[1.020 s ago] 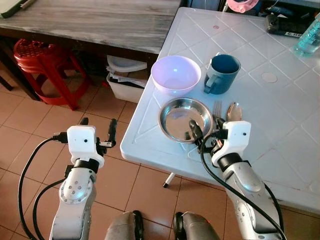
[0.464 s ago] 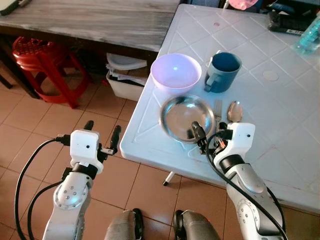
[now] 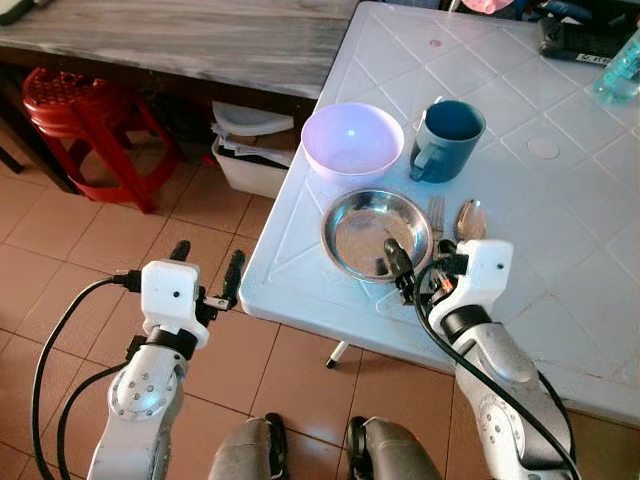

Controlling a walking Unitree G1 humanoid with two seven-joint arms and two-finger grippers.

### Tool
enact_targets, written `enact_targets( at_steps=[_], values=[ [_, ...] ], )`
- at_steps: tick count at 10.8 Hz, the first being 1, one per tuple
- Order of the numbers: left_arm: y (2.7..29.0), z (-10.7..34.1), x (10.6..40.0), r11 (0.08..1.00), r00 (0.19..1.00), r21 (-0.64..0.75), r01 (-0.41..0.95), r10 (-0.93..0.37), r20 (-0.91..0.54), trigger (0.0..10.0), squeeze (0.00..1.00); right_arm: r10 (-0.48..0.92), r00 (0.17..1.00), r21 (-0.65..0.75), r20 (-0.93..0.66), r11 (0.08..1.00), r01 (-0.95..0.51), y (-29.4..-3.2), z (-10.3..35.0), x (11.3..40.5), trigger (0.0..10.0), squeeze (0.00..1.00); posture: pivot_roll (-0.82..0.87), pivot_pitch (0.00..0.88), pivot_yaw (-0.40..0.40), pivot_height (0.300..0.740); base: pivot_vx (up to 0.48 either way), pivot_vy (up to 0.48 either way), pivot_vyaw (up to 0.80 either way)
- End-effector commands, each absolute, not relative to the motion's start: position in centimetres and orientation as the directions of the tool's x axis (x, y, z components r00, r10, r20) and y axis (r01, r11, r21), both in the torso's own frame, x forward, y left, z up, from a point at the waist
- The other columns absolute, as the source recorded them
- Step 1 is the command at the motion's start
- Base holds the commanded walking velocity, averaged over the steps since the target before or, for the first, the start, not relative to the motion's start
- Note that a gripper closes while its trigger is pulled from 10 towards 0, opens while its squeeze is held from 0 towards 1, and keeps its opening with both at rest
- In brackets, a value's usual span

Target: Setting the table

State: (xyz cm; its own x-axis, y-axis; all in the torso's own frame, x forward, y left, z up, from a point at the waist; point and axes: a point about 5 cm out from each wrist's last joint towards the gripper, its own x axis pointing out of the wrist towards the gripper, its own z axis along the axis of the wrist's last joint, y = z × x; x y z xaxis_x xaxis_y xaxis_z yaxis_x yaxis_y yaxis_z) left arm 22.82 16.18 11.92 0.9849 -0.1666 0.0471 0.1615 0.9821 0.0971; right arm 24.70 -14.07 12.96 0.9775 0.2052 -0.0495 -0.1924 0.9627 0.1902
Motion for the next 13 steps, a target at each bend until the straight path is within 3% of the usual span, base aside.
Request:
enact_targets(
  at_steps=[1, 6, 7, 8, 12, 13],
  values=[
    [16.2, 12.2, 22.6, 0.981, 0.983, 0.104, 0.167, -0.173, 0.057, 10.0, 0.00, 0.226, 0.974, 0.184, -0.026, 0.959, -0.217, -13.7, 13.7, 24.6, 10.0, 0.00, -0.03, 0.206, 0.028, 0.740, 0.000, 0.000, 0.00],
    [15.9, 12.2, 22.8, 0.981, 0.983, 0.097, 0.166, -0.172, 0.062, 10.0, 0.00, 0.251, 0.967, 0.274, -0.034, 0.933, -0.233, -13.4, 14.0, 25.6, 10.0, 0.00, -0.03, 0.204, 0.024, 0.740, 0.000, 0.000, 0.00],
    [15.9, 12.2, 22.8, 0.982, 0.983, 0.097, 0.164, -0.171, 0.062, 10.0, 0.00, 0.253, 0.966, 0.284, -0.044, 0.931, -0.231, -13.4, 13.9, 25.7, 8.3, 0.00, -0.03, 0.205, 0.024, 0.740, 0.000, 0.000, 0.00],
    [15.9, 12.2, 22.8, 0.982, 0.984, 0.096, 0.164, -0.170, 0.061, 10.0, 0.00, 0.261, 0.964, 0.287, -0.056, 0.929, -0.235, -13.3, 13.8, 25.7, 10.0, 0.00, -0.03, 0.206, 0.023, 0.740, 0.000, 0.000, 0.00],
    [15.7, 12.2, 22.7, 0.980, 0.982, 0.095, 0.172, -0.178, 0.059, 10.0, 0.00, 0.276, 0.956, 0.310, -0.100, 0.922, -0.233, -13.1, 13.1, 25.4, 10.0, 0.00, -0.03, 0.212, 0.025, 0.740, 0.000, 0.000, 0.00],
    [15.7, 12.2, 22.7, 0.980, 0.982, 0.095, 0.174, -0.180, 0.058, 10.0, 0.00, 0.281, 0.953, 0.328, -0.110, 0.916, -0.233, -13.1, 12.9, 25.4, 4.5, 0.00, -0.03, 0.213, 0.024, 0.740, 0.000, 0.000, 0.00]
  ],
)
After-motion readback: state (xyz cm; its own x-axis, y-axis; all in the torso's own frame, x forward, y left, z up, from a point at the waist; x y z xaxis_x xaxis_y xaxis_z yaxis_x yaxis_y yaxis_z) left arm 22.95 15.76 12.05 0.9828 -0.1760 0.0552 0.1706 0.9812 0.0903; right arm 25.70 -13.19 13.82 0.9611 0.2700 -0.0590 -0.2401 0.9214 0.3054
